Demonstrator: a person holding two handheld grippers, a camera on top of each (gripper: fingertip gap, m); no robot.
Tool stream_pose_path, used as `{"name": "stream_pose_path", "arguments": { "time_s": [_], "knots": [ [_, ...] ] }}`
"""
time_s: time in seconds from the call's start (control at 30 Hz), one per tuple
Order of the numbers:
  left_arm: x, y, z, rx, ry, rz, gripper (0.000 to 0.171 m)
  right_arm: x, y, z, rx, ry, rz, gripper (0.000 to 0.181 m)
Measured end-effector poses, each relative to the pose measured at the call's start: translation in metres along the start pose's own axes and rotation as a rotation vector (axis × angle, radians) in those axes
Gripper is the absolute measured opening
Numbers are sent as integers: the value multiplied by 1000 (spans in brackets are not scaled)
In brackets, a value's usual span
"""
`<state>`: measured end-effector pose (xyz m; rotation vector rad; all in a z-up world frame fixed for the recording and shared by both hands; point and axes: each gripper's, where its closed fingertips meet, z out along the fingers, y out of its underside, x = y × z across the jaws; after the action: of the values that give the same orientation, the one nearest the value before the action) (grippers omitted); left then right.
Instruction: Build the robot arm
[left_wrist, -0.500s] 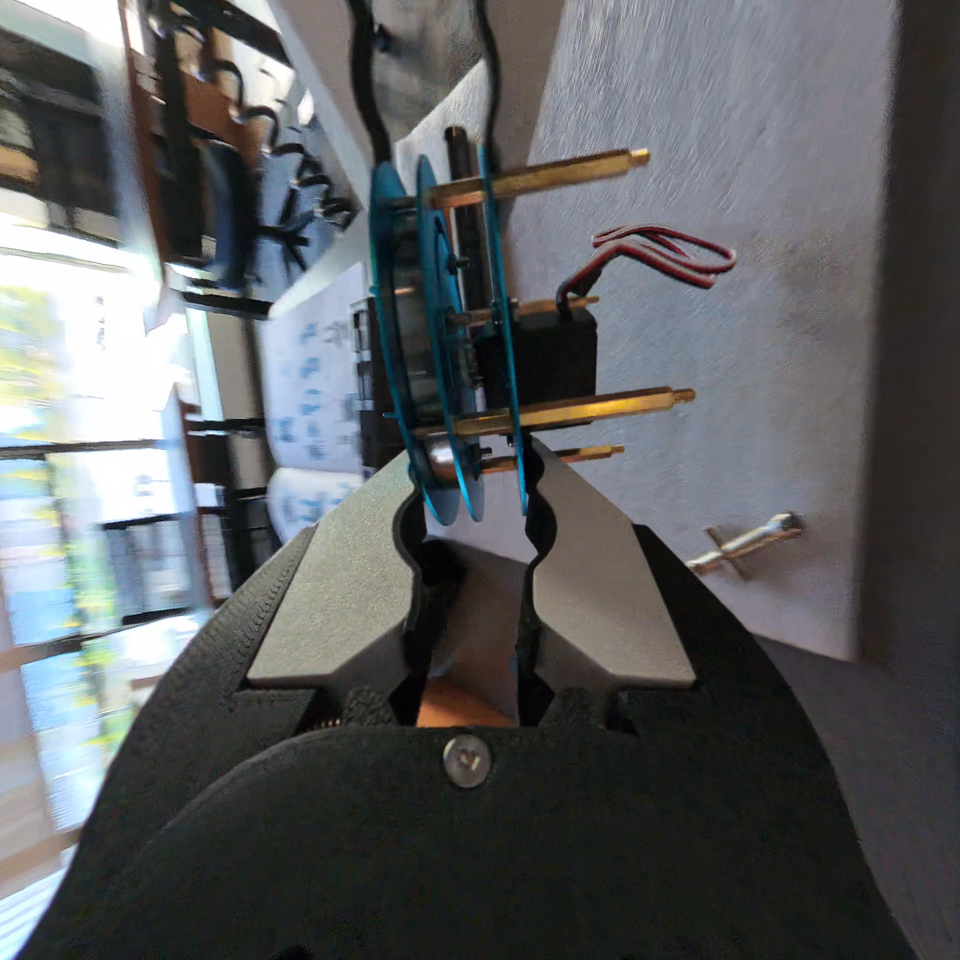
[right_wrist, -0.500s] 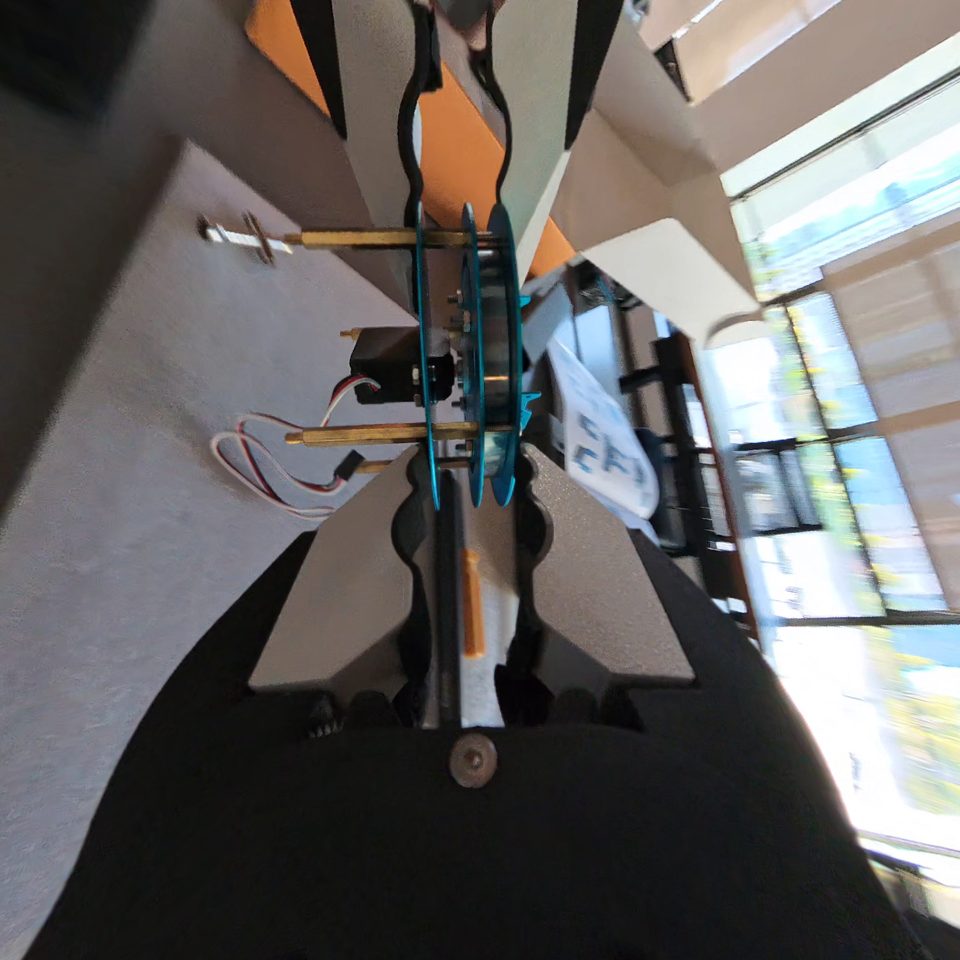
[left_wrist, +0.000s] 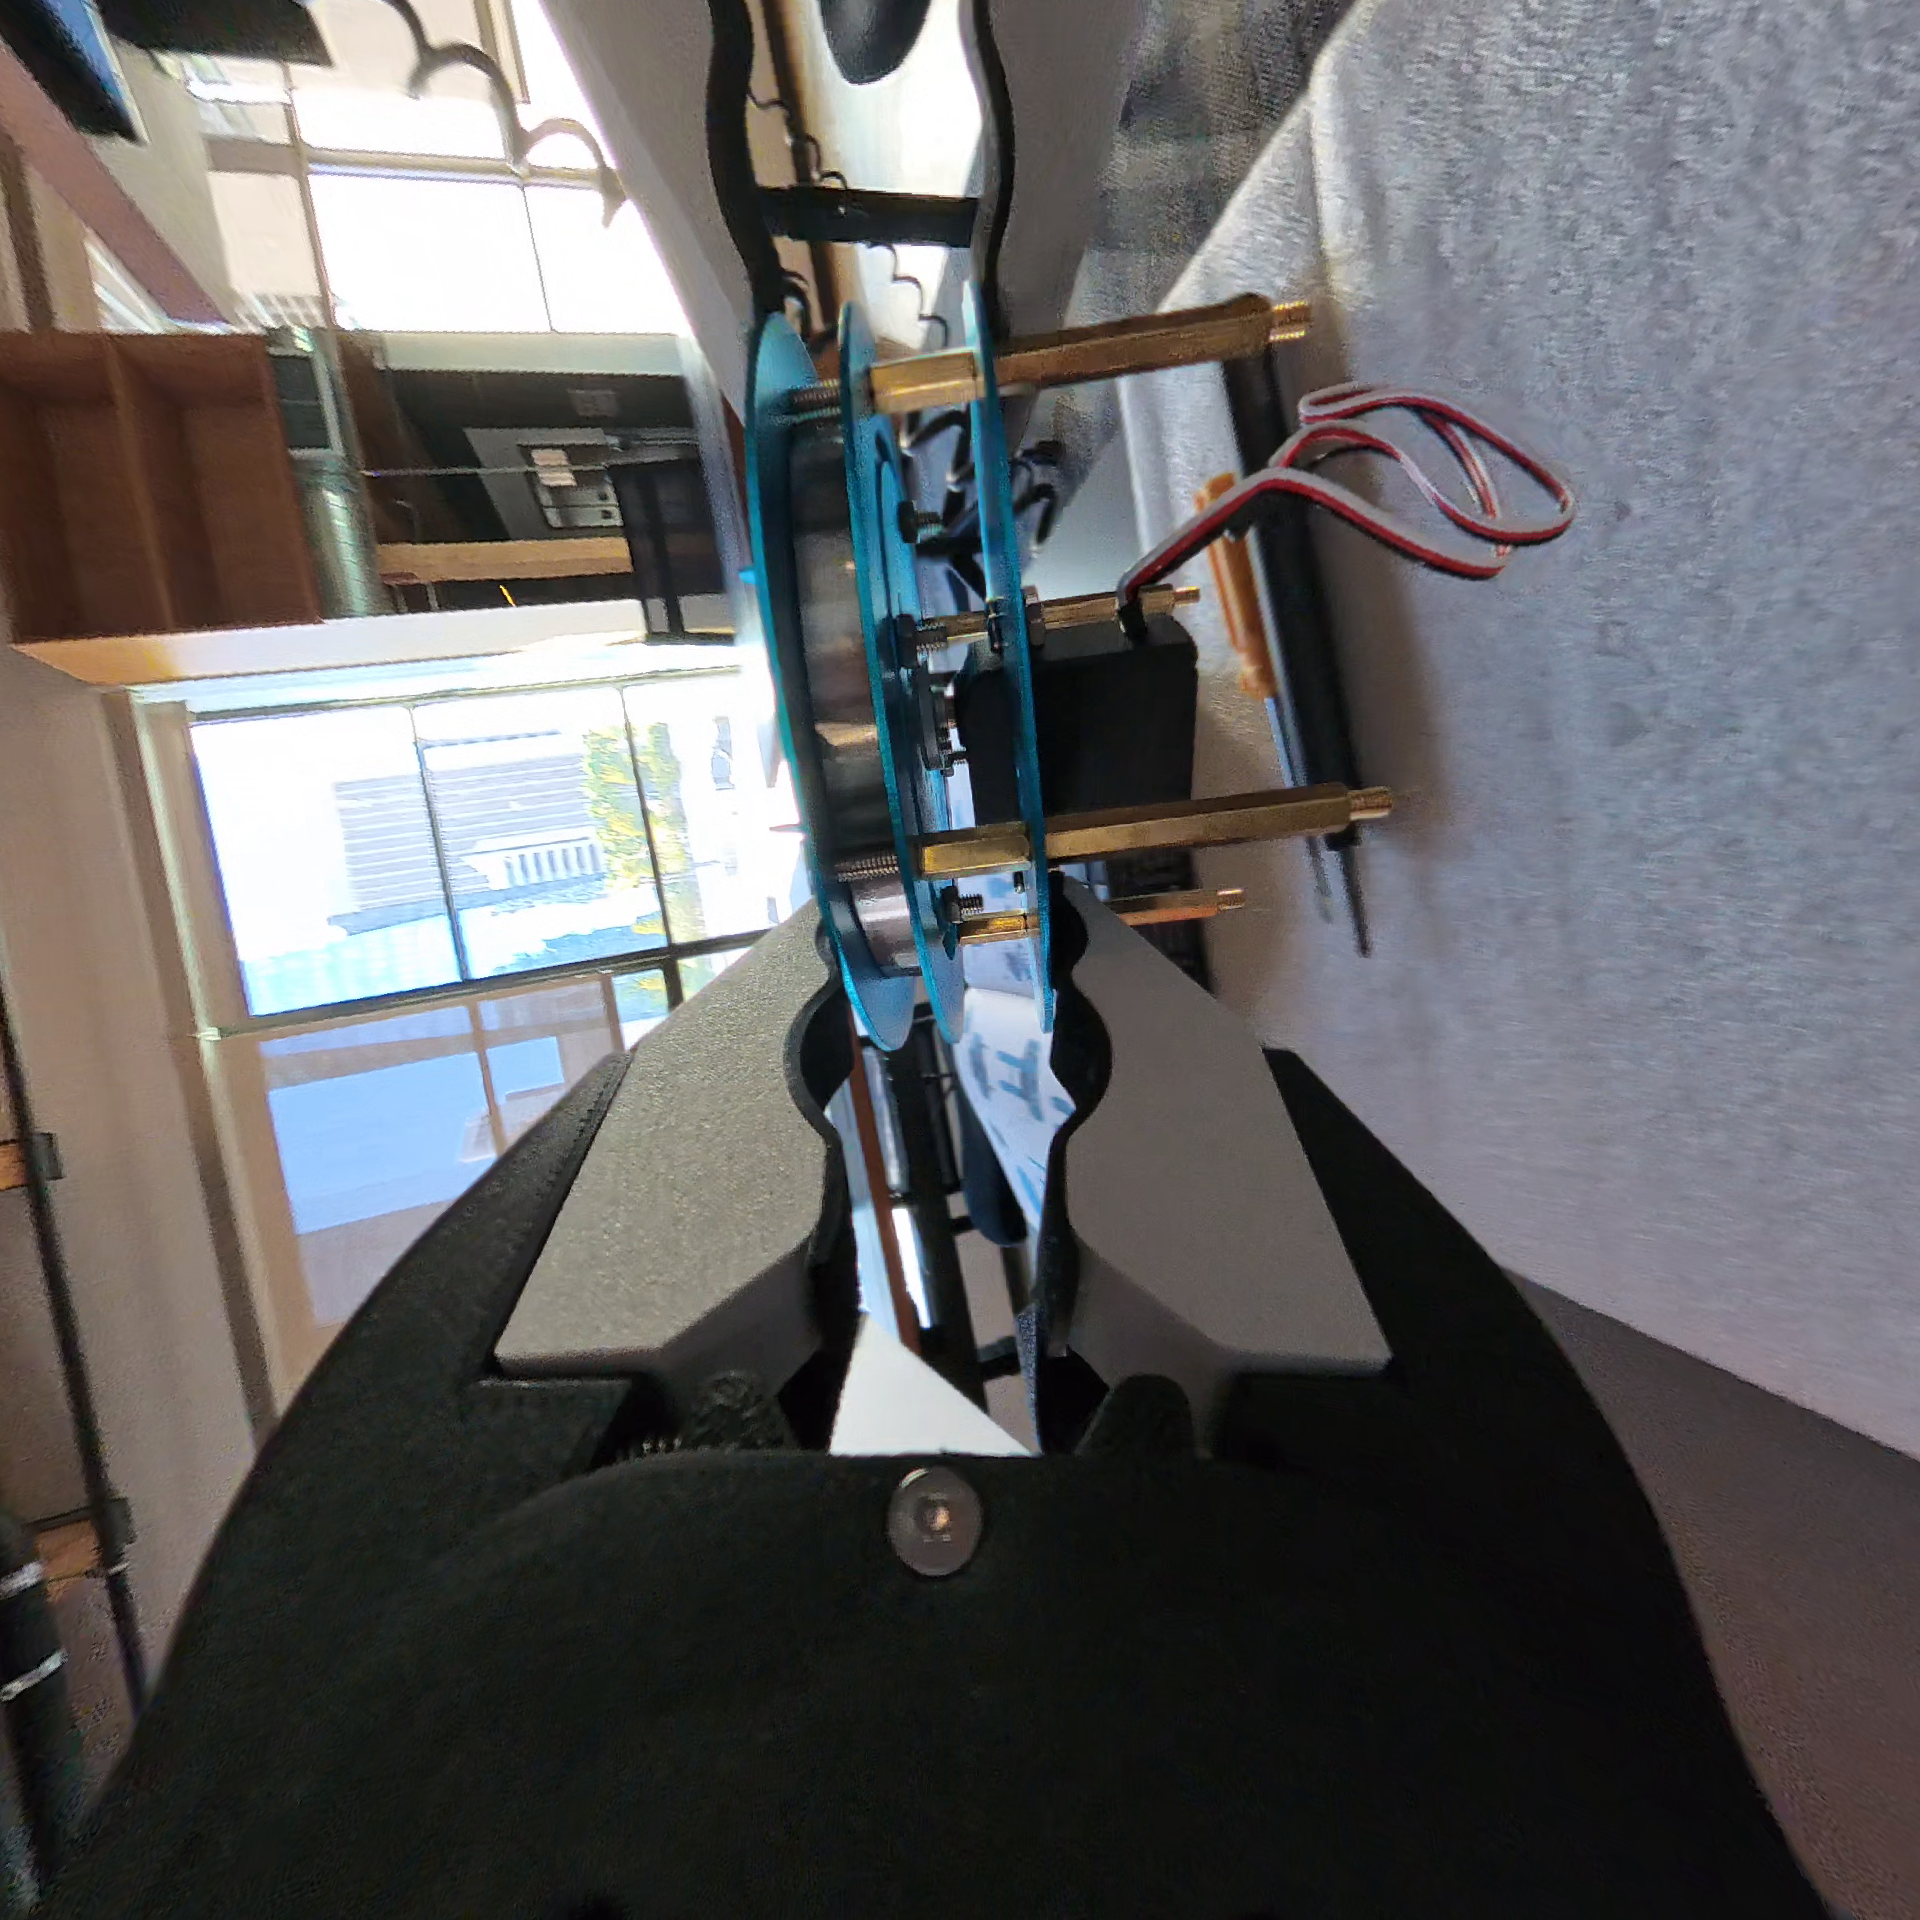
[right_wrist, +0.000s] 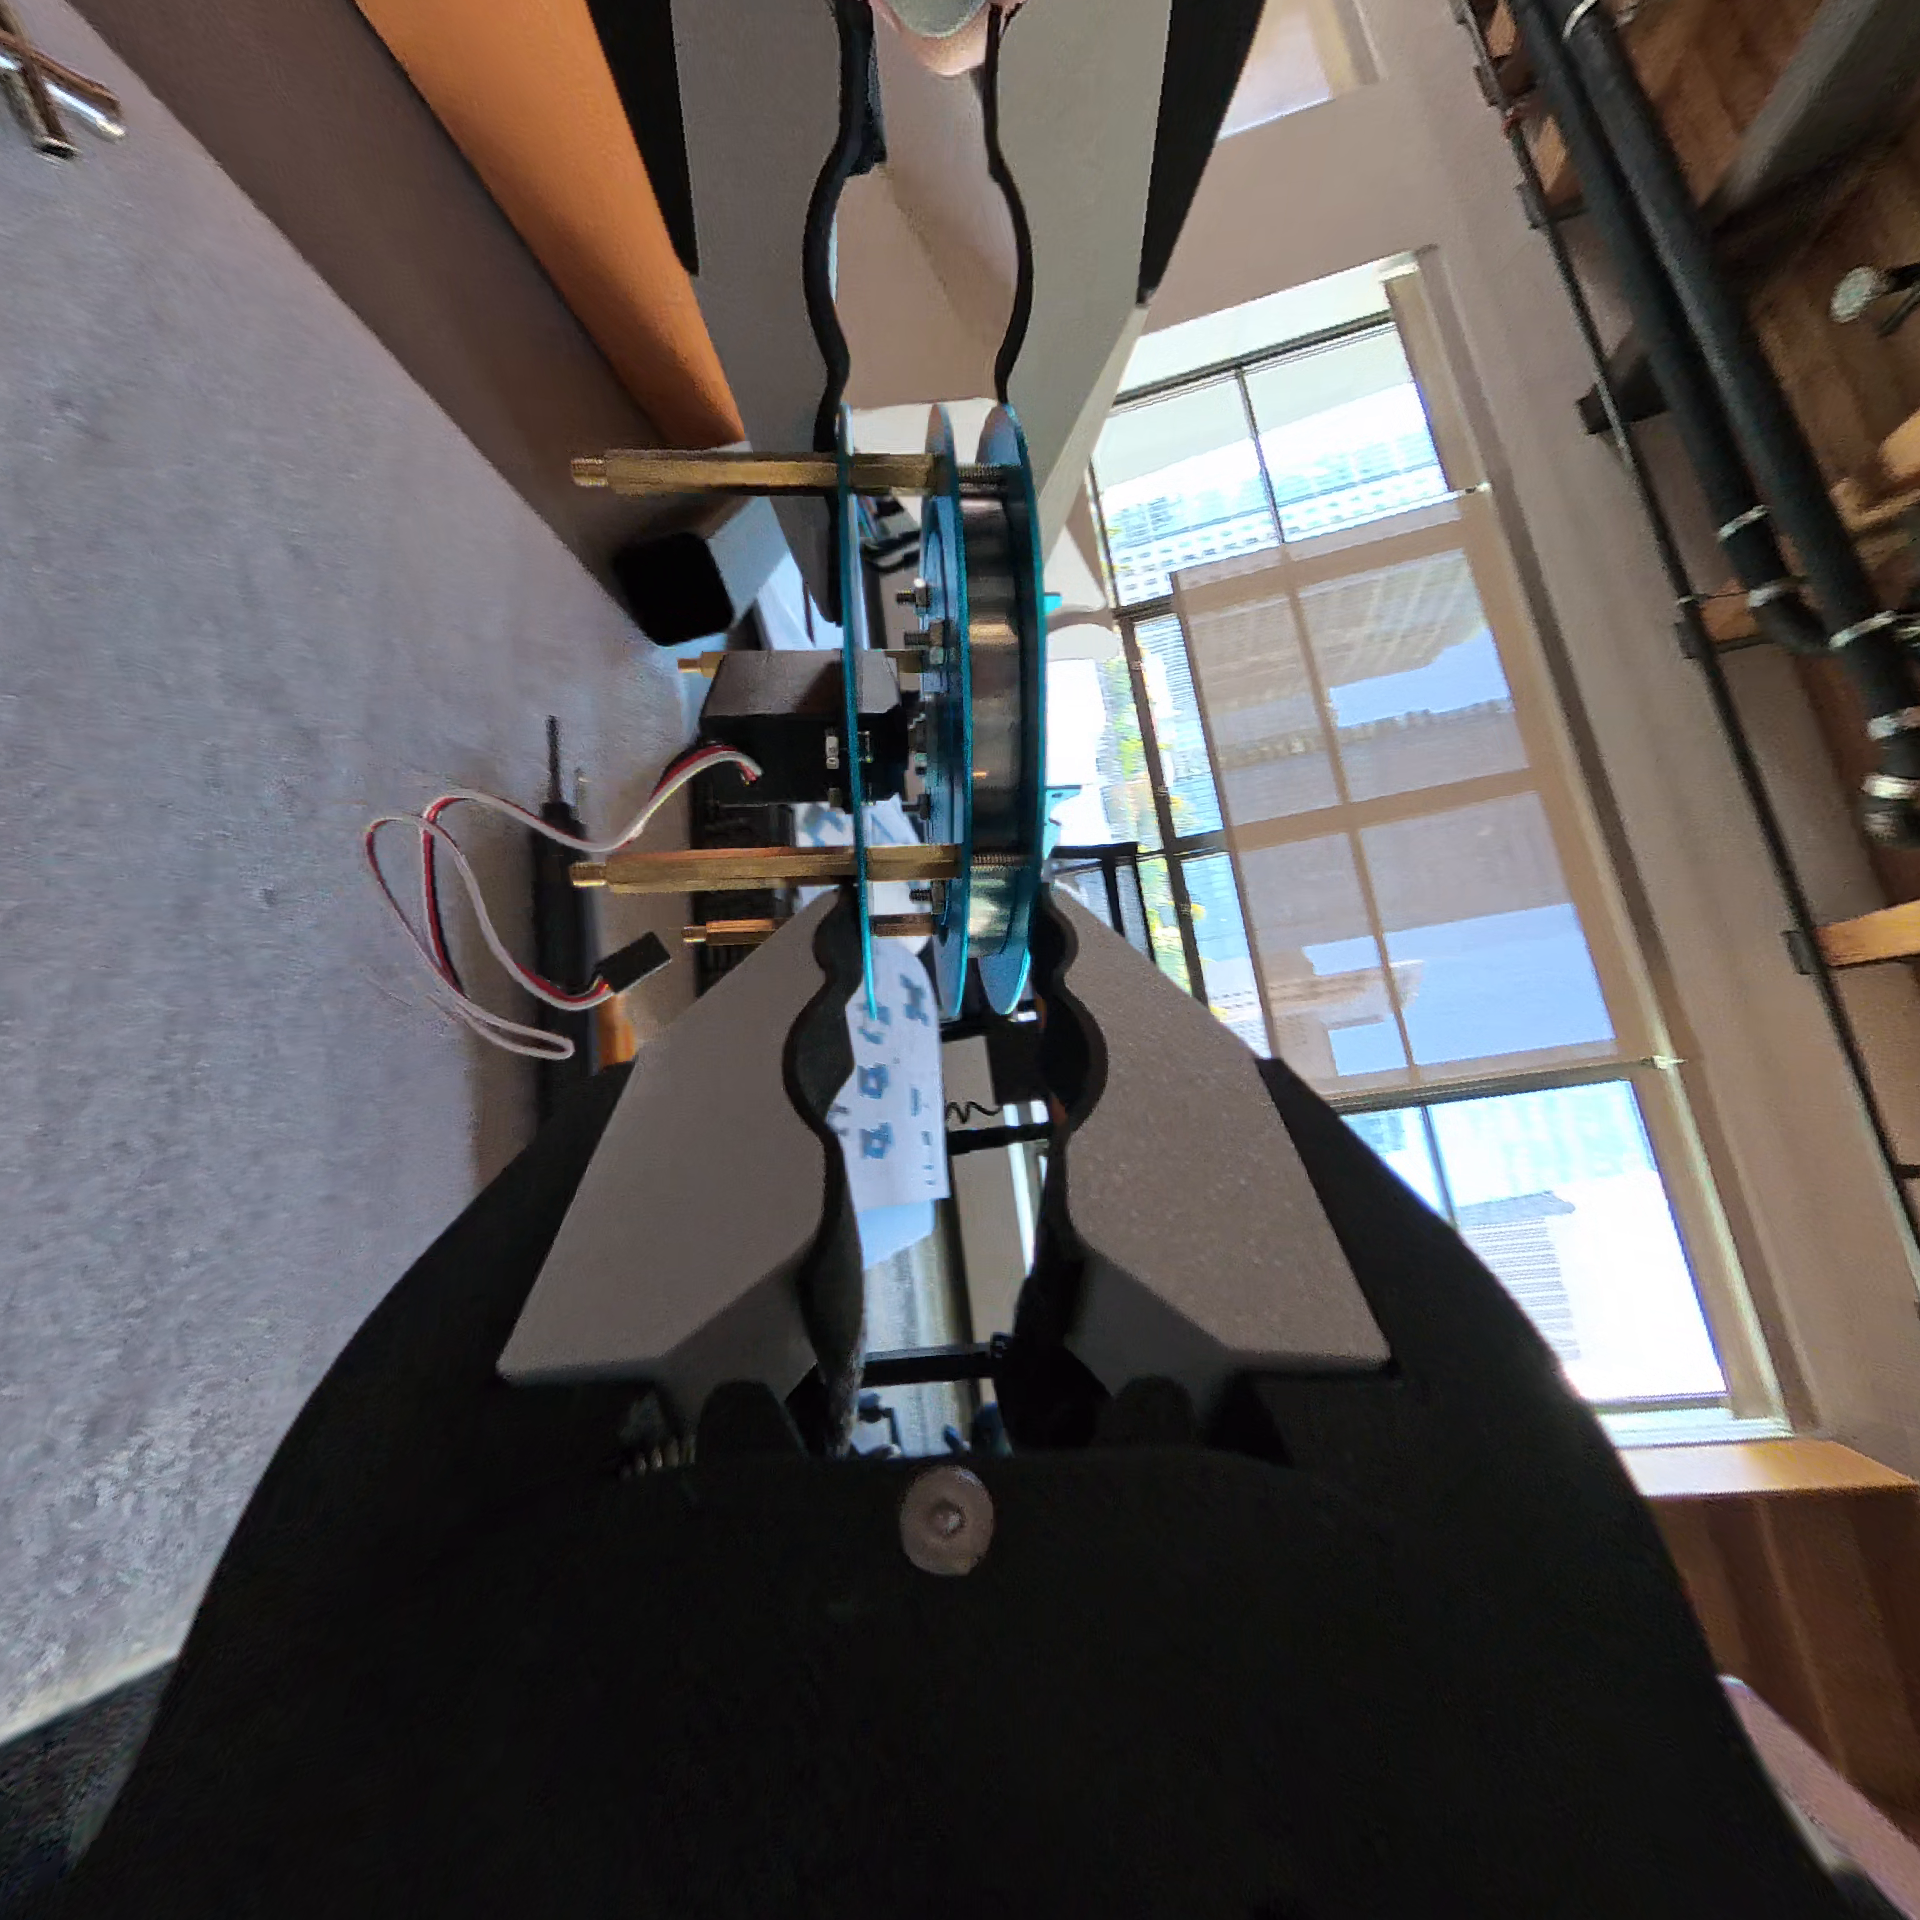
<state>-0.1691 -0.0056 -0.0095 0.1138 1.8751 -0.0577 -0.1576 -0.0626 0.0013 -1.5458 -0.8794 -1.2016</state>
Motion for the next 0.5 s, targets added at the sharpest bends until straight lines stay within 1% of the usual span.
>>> {"name": "stream_pose_path", "arguments": {
  "time_s": [0.07,0.13,0.2,0.27,0.33,0.4,0.5],
  "knots": [
    [-8,0,0,10,-30,15,33,6,-1,0,-11,21,-32,30],
    [-5,2,1,5,-51,32,33,2,-1,2,-15,28,-58,30],
    [8,3,0,-4,-50,50,33,-13,-3,4,-9,18,-73,30],
    [25,3,-3,-9,-30,38,33,-28,-8,3,-4,-7,-63,30],
    [36,2,-10,-9,-17,23,33,-36,-17,0,-6,-28,-64,30],
    [35,-2,-22,-2,-40,20,33,-32,-30,-7,-3,-21,-91,30],
    [16,-10,-46,26,-101,8,33,-12,-56,-21,29,-7,-82,30]
  ]
}}
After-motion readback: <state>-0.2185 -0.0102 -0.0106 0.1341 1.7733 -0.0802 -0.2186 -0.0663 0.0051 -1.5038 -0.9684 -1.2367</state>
